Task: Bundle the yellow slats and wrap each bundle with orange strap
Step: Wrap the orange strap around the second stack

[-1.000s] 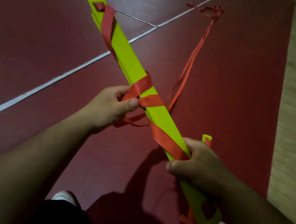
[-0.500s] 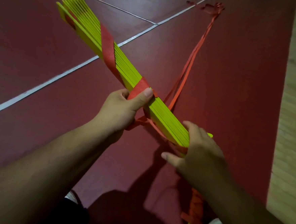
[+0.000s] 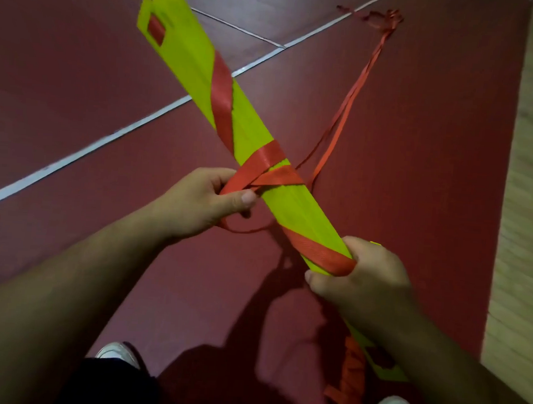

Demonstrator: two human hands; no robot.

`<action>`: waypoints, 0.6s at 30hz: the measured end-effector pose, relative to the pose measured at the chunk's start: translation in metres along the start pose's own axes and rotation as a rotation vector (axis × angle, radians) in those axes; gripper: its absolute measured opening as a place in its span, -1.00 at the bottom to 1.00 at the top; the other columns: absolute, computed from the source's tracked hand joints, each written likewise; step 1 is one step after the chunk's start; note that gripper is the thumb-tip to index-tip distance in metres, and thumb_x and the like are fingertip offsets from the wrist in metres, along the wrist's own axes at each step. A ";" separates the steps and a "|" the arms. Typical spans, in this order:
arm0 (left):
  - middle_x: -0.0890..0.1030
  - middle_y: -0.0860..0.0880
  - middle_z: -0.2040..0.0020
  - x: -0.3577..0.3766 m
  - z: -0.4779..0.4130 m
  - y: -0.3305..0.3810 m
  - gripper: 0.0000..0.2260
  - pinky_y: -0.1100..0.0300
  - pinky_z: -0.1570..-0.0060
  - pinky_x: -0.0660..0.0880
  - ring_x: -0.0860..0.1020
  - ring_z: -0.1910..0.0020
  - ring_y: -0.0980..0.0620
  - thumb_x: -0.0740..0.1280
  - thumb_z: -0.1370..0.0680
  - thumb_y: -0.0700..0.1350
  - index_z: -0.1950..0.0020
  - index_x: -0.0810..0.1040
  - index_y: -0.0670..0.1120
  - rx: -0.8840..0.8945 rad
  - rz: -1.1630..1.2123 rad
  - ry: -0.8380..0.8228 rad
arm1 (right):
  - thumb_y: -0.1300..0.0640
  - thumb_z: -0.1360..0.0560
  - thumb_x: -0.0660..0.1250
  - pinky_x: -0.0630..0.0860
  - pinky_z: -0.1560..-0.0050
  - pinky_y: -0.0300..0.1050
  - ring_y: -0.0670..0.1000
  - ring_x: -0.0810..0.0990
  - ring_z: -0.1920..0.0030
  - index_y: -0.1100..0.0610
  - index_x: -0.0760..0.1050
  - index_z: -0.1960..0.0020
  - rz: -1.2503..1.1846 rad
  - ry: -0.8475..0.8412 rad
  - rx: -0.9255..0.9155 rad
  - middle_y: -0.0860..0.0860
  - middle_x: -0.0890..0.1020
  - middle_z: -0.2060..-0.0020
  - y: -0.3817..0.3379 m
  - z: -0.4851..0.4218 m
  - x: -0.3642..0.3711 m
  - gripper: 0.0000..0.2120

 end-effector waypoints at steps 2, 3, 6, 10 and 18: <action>0.50 0.09 0.41 -0.001 0.001 0.001 -0.53 0.25 0.37 0.36 0.42 0.43 0.17 0.34 -0.36 0.46 0.19 0.67 0.07 0.015 0.067 0.025 | -0.05 -0.24 0.55 0.34 0.43 -0.26 -0.12 0.48 0.44 0.06 0.51 0.33 -0.121 -0.020 0.050 -0.11 0.56 0.47 -0.004 0.002 -0.002 -0.74; 0.46 0.09 0.43 -0.002 0.000 0.003 -0.57 0.22 0.37 0.34 0.40 0.44 0.15 0.29 -0.42 0.42 0.23 0.67 0.09 0.006 0.116 0.053 | 0.00 -0.25 0.56 0.35 0.44 -0.24 -0.14 0.45 0.49 0.09 0.54 0.30 -0.192 -0.041 0.080 -0.10 0.56 0.48 -0.006 0.002 -0.004 -0.76; 0.41 -0.04 0.37 -0.009 -0.002 0.011 -0.67 0.24 0.40 0.32 0.38 0.45 0.11 0.31 -0.47 0.29 0.29 0.63 0.09 0.045 0.156 0.103 | 0.12 -0.28 0.60 0.33 0.51 -0.24 -0.14 0.40 0.53 0.17 0.57 0.27 -0.372 -0.124 0.133 -0.08 0.51 0.54 -0.013 0.001 -0.012 -0.78; 0.37 -0.14 0.34 -0.012 -0.001 0.013 -0.75 0.20 0.41 0.29 0.36 0.49 0.07 0.34 -0.42 0.22 0.28 0.60 0.07 0.047 0.193 0.156 | 0.23 -0.29 0.61 0.29 0.54 -0.35 -0.14 0.36 0.57 0.18 0.48 0.34 -0.587 -0.328 0.127 -0.10 0.43 0.57 -0.027 0.013 -0.013 -0.72; 0.55 -0.06 -0.38 0.026 0.010 0.005 -0.35 0.23 0.40 0.26 0.27 0.56 0.25 0.44 -0.42 0.28 -0.38 0.49 -0.07 -0.107 0.726 -0.325 | 0.06 -0.06 0.67 0.49 0.49 -0.17 0.05 0.48 0.58 0.14 0.60 0.15 -1.286 -0.982 0.308 0.14 0.48 0.48 -0.024 0.033 0.002 -0.57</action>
Point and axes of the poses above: each hand's wrist, its own z-axis away from the middle knuckle, its own x-axis out of the palm, y = z × x, the point moved 2 cm from there along -z, towards the middle knuckle
